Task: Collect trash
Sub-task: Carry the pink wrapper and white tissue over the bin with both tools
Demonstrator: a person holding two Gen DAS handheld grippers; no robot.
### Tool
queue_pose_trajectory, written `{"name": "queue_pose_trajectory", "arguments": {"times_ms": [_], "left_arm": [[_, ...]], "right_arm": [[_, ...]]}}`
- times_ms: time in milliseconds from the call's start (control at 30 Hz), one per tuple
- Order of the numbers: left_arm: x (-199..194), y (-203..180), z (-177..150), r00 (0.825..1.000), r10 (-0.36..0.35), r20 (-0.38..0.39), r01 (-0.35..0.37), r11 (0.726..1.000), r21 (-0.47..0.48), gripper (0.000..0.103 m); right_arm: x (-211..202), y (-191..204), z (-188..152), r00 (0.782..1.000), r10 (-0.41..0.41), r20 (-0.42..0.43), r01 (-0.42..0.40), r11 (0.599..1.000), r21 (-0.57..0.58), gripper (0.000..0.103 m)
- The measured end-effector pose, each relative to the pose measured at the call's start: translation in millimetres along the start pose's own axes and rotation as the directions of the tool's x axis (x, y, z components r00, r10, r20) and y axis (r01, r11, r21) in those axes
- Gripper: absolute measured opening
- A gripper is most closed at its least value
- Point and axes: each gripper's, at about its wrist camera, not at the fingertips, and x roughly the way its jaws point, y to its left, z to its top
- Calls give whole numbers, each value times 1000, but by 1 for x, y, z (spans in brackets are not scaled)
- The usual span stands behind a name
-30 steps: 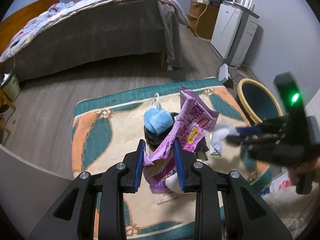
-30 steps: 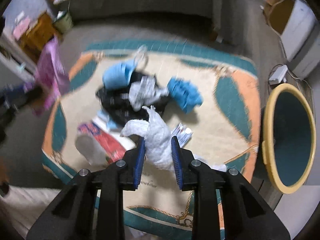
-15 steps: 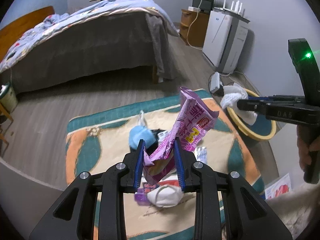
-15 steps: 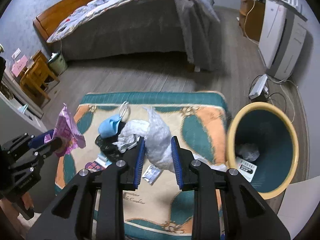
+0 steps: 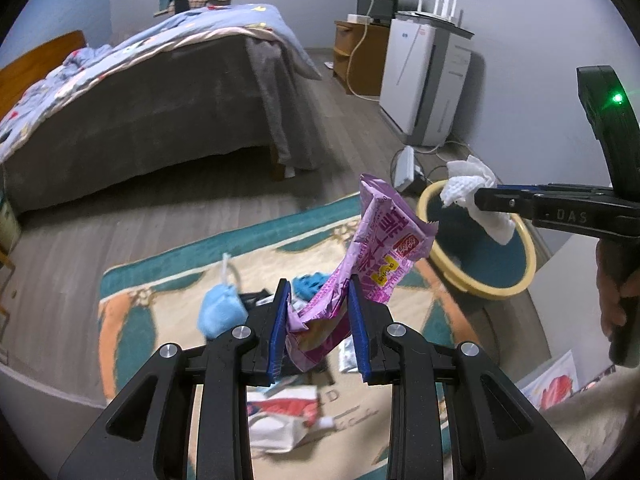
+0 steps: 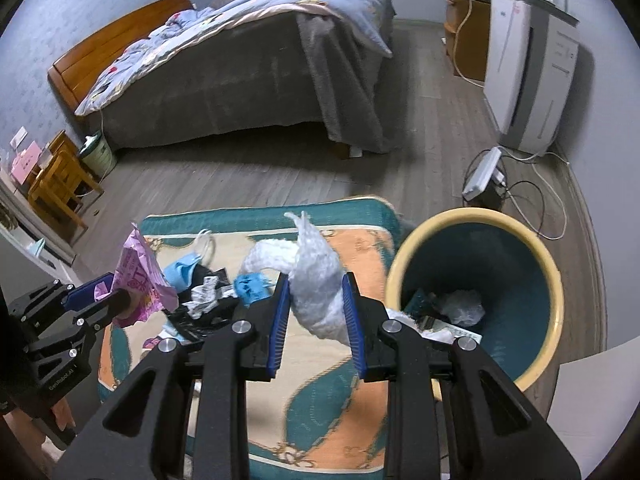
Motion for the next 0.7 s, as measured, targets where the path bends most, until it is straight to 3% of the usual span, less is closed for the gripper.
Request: {"name": "queue_pose_trajectory", "arguments": {"times_ms": [367, 700], "left_arm": [[29, -46, 13, 999, -32, -12, 32, 998, 58, 30], [47, -77, 14, 997, -75, -35, 78, 992, 98, 30]], "right_arm": [[-24, -66, 8, 995, -80, 65, 75, 995, 70, 26], [-26, -120, 6, 972, -222, 71, 214, 971, 107, 26]]}}
